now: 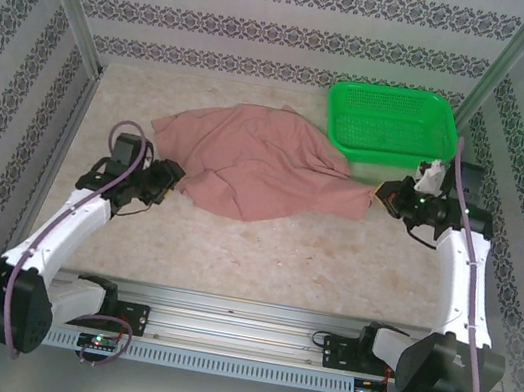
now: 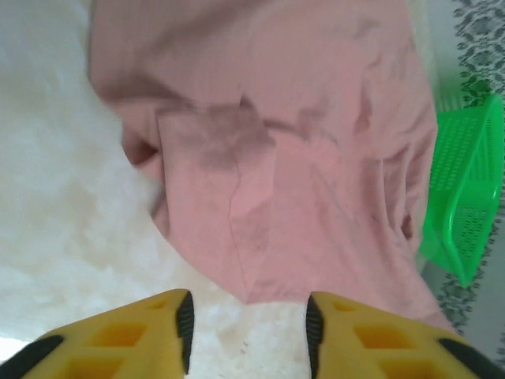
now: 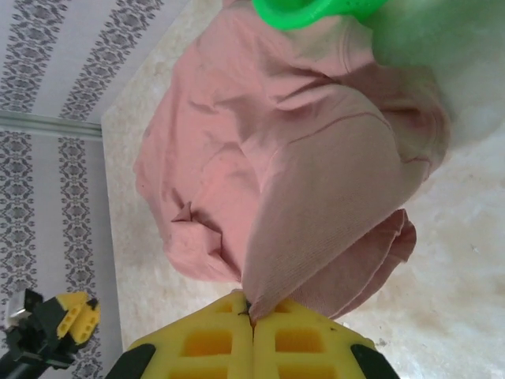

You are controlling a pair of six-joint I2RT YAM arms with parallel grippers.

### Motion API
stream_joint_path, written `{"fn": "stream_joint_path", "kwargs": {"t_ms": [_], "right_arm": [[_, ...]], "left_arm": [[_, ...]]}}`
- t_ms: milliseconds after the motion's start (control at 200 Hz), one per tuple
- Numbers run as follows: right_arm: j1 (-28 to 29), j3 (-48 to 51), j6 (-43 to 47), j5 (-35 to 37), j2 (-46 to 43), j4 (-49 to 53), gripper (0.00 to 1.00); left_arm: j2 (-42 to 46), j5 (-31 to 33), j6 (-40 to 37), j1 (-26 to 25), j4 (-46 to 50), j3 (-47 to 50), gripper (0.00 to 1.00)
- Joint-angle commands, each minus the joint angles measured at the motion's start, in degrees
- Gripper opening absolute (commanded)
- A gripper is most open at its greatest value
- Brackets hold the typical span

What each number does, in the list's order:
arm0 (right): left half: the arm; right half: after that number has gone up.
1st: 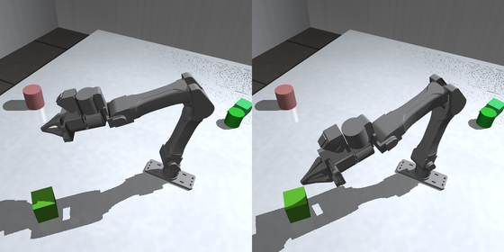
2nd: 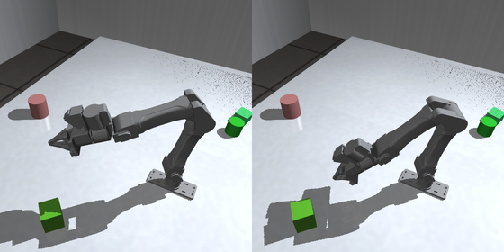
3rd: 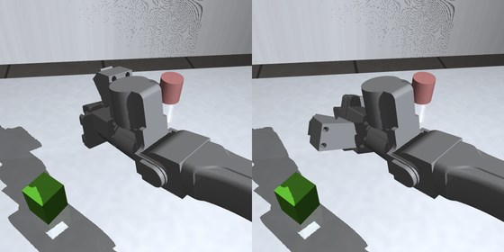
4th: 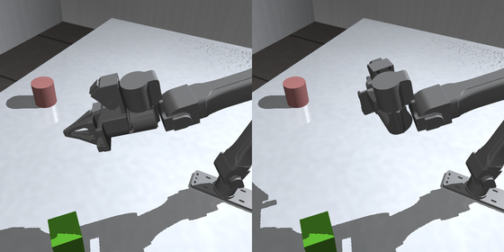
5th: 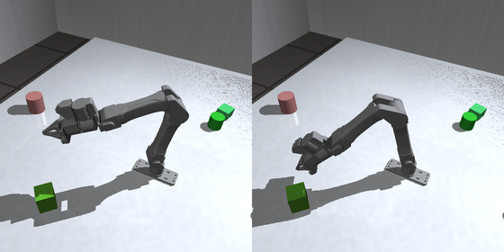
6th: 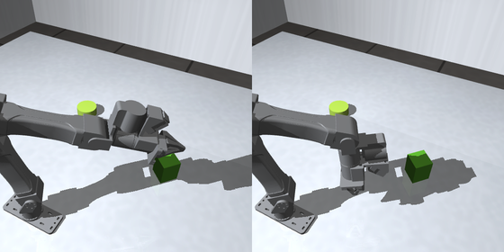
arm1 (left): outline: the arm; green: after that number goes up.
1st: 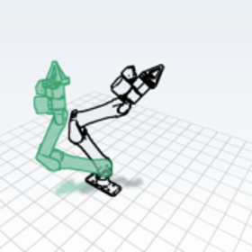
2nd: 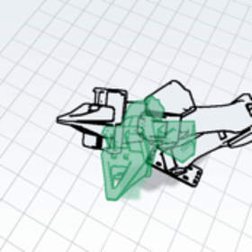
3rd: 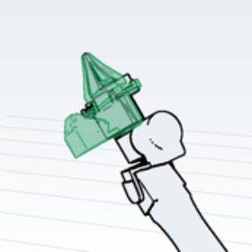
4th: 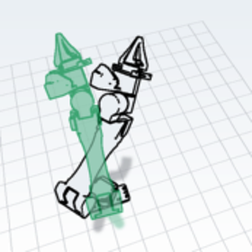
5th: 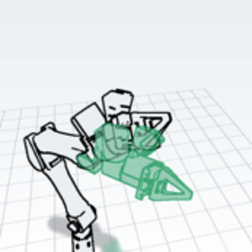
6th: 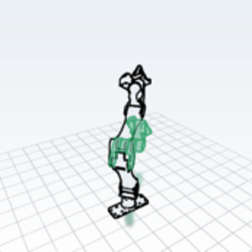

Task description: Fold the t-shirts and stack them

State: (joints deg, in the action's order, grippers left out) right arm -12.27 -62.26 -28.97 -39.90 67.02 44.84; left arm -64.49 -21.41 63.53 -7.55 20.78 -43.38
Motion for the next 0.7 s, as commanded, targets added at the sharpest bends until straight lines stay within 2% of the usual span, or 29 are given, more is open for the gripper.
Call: {"fn": "stream_joint_path", "kwargs": {"t_ms": [0, 120, 345, 555, 699], "right_arm": [[-0.5, 3.9, 0.8, 0.7, -1.8, 1.6, 0.0], [-0.6, 6.5, 2.2, 1.5, -1.9, 2.2, 0.0], [-0.8, 10.6, 4.4, 3.3, -2.5, 3.0, 0.0], [-2.2, 13.7, 7.0, 5.6, -3.2, 4.3, 0.0], [-3.1, 13.6, 7.1, 10.1, -1.9, 6.4, 0.0]], "left_arm": [[-2.3, -0.3, 4.7, -1.2, -9.3, 0.8, 0.49], [-8.4, -1.6, 6.2, -1.4, -14.7, -0.2, 0.5], [-21.6, -2.6, 7.1, -3.4, -16.0, -6.5, 0.46], [-28.0, 1.4, 5.0, -3.4, -12.6, -10.2, 0.43], [-30.7, 3.4, 6.2, -3.5, -14.8, -10.5, 0.42]]}}
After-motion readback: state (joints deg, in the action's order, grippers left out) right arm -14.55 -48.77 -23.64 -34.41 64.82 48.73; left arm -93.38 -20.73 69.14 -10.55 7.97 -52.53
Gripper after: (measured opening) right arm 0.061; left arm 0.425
